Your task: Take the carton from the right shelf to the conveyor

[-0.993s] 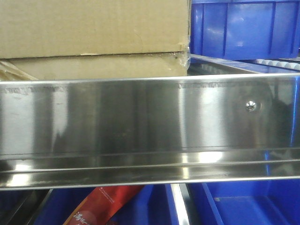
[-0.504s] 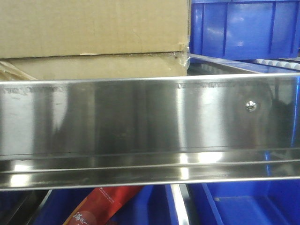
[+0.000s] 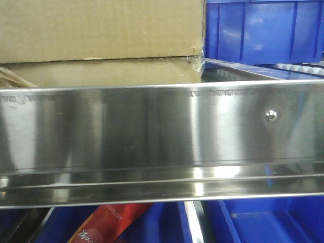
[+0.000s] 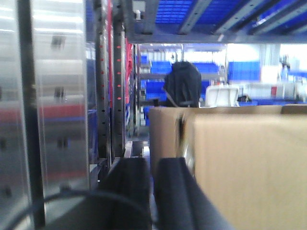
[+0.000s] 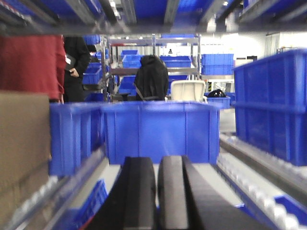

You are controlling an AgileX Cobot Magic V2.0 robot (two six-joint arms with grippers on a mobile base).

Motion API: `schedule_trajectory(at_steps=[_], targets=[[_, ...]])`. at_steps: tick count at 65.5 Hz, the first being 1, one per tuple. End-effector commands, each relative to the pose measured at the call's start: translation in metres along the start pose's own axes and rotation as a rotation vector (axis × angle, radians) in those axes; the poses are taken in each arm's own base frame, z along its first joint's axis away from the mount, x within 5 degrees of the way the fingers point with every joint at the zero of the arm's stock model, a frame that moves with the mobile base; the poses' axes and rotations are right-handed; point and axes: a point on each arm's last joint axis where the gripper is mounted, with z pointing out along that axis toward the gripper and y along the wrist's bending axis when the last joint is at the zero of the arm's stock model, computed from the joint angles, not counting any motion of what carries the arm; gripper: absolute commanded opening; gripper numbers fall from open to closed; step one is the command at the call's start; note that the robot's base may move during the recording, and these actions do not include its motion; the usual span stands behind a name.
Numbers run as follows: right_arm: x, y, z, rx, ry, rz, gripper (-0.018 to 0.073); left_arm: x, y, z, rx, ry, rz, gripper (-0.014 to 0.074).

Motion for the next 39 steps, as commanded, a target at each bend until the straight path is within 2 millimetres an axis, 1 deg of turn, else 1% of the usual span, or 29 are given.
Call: schedule_trajectory(at_steps=[1, 2, 4, 7, 13, 14, 20, 25, 35, 39], targets=[[-0.02, 0.001, 0.002, -0.005, -0.017, -0.006, 0.0185, -0.024, 0.001, 0.004, 0.008, 0.052, 0.026, 0.0157], [-0.022, 0.001, 0.002, -0.006, -0.018, -0.006, 0.0232, -0.028, 0.001, 0.005, 0.009, 0.057, 0.027, 0.0192], [-0.026, 0.001, 0.004, -0.006, -0.019, -0.006, 0.0296, -0.037, 0.001, 0.007, 0.01, 0.07, 0.027, 0.0252], [-0.031, 0.001, 0.007, -0.005, -0.015, -0.006, 0.0399, -0.049, 0.001, 0.01, 0.014, 0.069, 0.02, 0.032], [-0.031, 0.001, 0.015, -0.004, 0.019, -0.005, 0.0562, -0.066, 0.002, 0.021, 0.014, 0.064, 0.02, 0.0439], [-0.03, 0.001, 0.016, -0.005, 0.031, -0.005, 0.0574, -0.069, 0.002, 0.022, 0.014, 0.056, 0.02, 0.0451], [-0.025, 0.001, 0.025, -0.004, 0.091, -0.004, 0.0561, -0.079, 0.001, 0.028, 0.032, 0.019, 0.014, 0.0503], [-0.03, 0.002, 0.028, -0.009, 0.08, 0.02, 0.056, -0.087, 0.0, 0.032, 0.06, 0.008, 0.009, 0.0507], [-0.059, 0.006, 0.039, -0.044, 0.095, 0.09, 0.056, -0.105, -0.006, 0.045, 0.165, 0.046, -0.005, 0.0507], [-0.073, 0.009, 0.048, -0.078, 0.116, 0.099, 0.056, -0.111, -0.01, 0.056, 0.213, 0.098, -0.006, 0.0507]])
